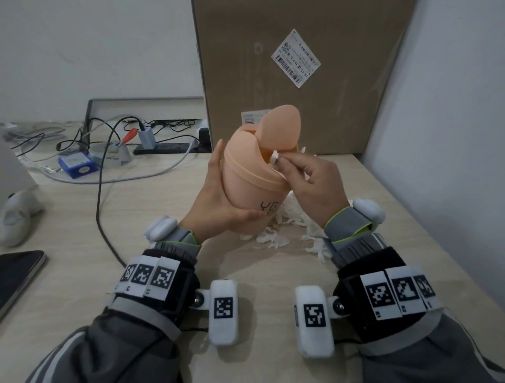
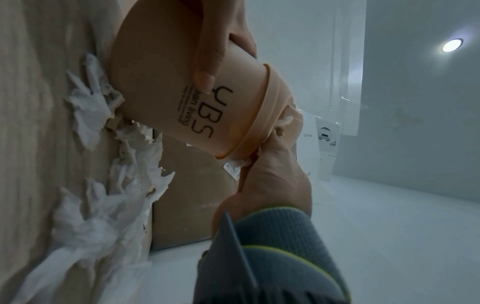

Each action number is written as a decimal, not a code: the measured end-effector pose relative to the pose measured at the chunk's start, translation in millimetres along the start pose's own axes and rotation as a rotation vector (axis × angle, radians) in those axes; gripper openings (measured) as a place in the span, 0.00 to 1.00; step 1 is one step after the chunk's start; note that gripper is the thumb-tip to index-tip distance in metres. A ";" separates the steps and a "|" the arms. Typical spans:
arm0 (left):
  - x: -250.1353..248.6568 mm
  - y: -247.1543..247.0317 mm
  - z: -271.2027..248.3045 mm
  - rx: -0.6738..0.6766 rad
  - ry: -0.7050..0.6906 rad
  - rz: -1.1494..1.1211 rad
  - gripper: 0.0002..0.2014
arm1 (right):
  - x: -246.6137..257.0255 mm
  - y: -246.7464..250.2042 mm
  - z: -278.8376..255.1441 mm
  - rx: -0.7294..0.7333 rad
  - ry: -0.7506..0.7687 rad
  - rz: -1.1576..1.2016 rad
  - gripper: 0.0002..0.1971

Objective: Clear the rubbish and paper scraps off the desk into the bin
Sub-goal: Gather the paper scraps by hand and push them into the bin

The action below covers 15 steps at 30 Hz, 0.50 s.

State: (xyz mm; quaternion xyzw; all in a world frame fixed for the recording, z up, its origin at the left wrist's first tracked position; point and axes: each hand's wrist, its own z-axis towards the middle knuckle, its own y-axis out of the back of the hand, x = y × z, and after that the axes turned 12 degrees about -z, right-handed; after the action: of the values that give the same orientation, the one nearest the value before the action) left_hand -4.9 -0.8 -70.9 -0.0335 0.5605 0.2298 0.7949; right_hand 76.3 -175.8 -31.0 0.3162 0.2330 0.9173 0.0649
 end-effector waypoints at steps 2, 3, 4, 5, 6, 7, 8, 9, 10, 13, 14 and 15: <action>-0.3 -0.4 0.0 -0.009 -0.005 -0.011 0.69 | 3.2 -1.0 -1.1 0.042 0.050 -0.003 0.15; -0.4 -0.3 0.2 -0.014 -0.009 -0.019 0.69 | 4.9 -1.4 -1.4 0.042 0.060 0.021 0.15; -0.5 -0.2 0.0 -0.021 -0.013 -0.023 0.68 | 5.9 -1.3 -1.8 0.027 0.061 0.044 0.16; -1.0 0.4 0.0 -0.028 -0.016 -0.026 0.68 | 6.1 -1.0 -1.5 0.001 0.058 0.061 0.16; -1.0 0.6 -0.2 -0.036 -0.016 -0.031 0.69 | 5.3 -0.2 -1.3 -0.035 0.057 0.072 0.16; -0.7 1.2 0.0 -0.044 -0.017 -0.037 0.69 | 4.1 0.7 -1.3 -0.083 0.051 0.081 0.15; -0.2 2.1 0.1 -0.052 -0.021 -0.045 0.69 | 2.4 1.2 -0.7 -0.137 0.035 0.085 0.14; 0.8 2.9 0.4 -0.056 -0.023 -0.054 0.70 | 0.2 1.5 0.0 -0.188 0.010 0.080 0.12; 1.7 3.3 0.6 -0.059 -0.022 -0.061 0.70 | -2.1 1.9 0.8 -0.223 -0.022 0.069 0.10; 1.7 3.7 1.0 -0.068 -0.015 -0.081 0.70 | -7.4 1.7 2.9 -0.214 -0.104 0.046 0.10; 1.5 3.7 0.8 -0.071 -0.015 -0.085 0.71 | -8.3 1.5 3.2 -0.200 -0.094 0.045 0.10; 0.5 3.4 0.5 -0.067 -0.016 -0.090 0.72 | -8.0 1.4 3.0 -0.188 -0.068 0.042 0.09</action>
State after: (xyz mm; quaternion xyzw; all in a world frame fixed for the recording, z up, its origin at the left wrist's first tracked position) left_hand -5.7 2.5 -70.5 -0.0837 0.5439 0.2127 0.8074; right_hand 84.5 -178.0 -32.7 0.3443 0.1371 0.9251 0.0830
